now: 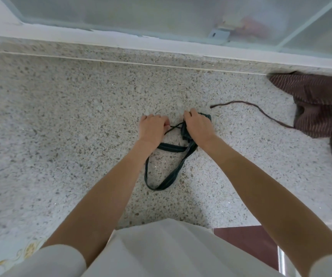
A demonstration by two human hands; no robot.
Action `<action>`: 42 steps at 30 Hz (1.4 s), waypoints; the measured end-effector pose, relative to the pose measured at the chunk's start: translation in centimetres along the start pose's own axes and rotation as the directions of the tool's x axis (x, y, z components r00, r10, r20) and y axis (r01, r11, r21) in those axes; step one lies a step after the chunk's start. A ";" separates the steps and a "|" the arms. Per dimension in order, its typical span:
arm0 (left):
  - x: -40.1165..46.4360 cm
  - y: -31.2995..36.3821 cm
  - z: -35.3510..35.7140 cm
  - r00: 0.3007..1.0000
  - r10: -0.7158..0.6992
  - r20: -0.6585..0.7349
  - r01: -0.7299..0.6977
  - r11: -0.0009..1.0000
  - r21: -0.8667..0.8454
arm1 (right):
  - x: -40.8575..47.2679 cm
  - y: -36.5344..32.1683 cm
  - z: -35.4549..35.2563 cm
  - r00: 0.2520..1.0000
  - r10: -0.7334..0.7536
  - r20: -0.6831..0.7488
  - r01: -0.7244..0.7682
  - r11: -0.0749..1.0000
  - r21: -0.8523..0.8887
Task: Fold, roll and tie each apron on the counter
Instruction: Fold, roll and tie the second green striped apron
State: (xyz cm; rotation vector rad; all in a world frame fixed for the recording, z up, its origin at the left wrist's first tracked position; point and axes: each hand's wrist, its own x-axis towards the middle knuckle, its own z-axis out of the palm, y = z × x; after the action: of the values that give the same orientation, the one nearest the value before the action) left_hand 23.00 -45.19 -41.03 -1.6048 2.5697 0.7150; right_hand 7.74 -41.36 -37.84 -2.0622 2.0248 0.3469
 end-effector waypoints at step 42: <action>-1.1 0.4 1.4 0.954 -0.080 0.289 0.290 0.490 -0.822 | -0.8 -0.7 1.5 0.929 -0.312 -0.199 0.264 0.935 -0.236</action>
State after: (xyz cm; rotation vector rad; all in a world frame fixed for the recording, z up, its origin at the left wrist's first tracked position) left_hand 22.88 -43.61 -41.88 -1.7599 1.8396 2.2549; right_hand 8.42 -40.05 -39.00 -2.6001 1.8264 0.2782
